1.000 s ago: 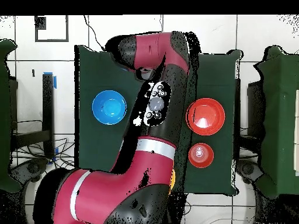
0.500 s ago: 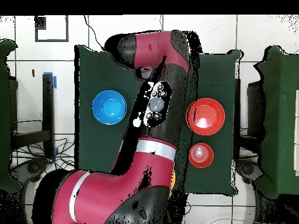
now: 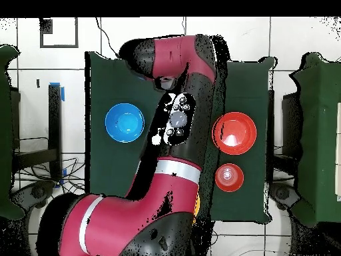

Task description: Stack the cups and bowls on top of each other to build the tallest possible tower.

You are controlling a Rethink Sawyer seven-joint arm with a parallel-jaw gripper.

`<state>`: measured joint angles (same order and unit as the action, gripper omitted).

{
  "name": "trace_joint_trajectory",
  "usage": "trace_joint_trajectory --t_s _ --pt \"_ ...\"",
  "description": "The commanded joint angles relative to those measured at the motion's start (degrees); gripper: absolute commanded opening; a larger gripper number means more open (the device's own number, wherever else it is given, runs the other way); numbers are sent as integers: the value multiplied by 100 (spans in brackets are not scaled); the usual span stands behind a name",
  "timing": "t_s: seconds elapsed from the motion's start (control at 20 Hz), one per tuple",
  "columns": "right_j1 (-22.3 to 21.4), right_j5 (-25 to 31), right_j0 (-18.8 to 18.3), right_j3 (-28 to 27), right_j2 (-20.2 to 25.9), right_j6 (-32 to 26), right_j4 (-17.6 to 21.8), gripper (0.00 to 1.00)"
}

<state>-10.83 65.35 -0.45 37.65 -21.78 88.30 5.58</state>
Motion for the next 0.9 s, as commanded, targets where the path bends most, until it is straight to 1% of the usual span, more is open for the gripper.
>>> trace_joint_trajectory --t_s 0.05,0.9 --pt "67 -343 71 514 678 97 36 0" --pt "118 -388 129 573 685 399 -7 0"
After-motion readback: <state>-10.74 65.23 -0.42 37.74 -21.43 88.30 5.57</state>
